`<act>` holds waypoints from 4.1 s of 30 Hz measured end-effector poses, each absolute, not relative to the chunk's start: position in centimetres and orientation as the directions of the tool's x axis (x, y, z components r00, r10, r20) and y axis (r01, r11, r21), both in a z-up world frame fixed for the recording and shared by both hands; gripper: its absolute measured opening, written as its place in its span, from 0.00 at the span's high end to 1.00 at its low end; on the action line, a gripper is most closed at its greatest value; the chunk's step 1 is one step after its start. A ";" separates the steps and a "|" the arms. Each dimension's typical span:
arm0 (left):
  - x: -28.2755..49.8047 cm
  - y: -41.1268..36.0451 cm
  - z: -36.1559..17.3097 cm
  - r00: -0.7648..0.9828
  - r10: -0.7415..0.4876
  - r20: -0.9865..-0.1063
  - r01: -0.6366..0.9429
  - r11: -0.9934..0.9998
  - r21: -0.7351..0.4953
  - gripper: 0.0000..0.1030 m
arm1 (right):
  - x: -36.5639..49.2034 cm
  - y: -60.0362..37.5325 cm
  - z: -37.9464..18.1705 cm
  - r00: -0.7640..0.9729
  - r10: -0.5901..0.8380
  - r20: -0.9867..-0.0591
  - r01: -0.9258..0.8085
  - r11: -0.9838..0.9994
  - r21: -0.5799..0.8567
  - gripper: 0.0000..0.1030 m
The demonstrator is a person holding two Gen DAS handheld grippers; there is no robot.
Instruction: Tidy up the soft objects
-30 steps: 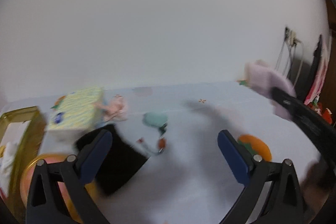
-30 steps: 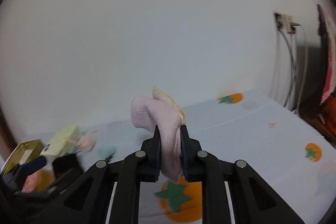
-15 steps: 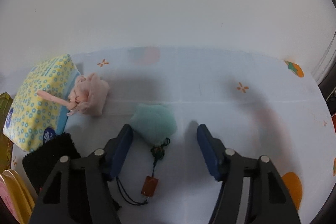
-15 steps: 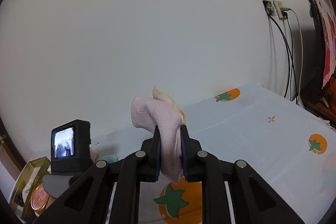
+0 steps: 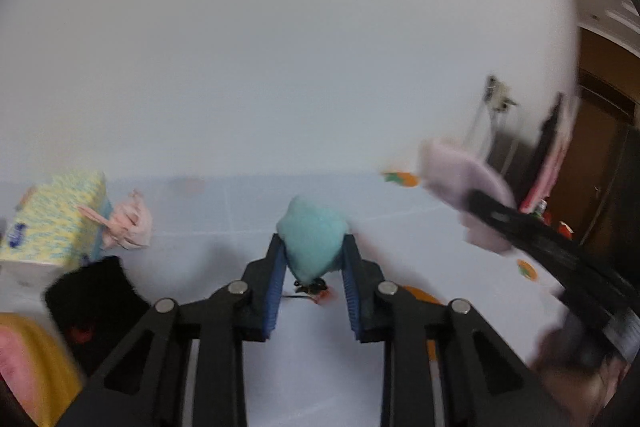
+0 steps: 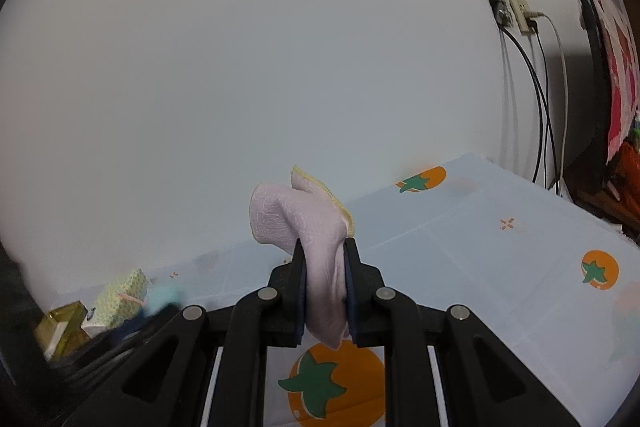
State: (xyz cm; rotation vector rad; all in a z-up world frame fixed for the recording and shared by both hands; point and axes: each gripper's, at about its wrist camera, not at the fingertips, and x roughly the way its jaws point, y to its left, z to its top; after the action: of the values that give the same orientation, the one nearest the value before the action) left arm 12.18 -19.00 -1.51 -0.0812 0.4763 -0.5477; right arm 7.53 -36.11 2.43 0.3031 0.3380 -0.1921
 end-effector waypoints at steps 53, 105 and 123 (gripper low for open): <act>4.6 -11.4 -0.6 0.806 -0.467 -0.362 0.487 0.872 -0.042 0.75 | 0.8 -25.0 2.4 0.947 -0.159 -0.279 0.201 0.971 0.129 0.83; 0.1 4.1 1.6 0.887 -0.392 -0.246 0.376 0.920 -0.109 0.75 | -0.2 -10.7 2.9 0.974 0.070 -0.214 -0.032 0.984 0.178 0.83; 2.9 13.1 3.8 0.958 -0.200 -0.204 0.182 0.978 -0.102 0.75 | 5.2 -3.7 4.0 0.951 0.234 -0.203 -0.194 0.961 0.198 0.83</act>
State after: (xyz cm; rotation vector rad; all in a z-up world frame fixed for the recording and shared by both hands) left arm 2.92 13.07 3.80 -0.0821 0.2147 -0.1938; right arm 5.22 -3.66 4.02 0.1775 0.2271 0.2187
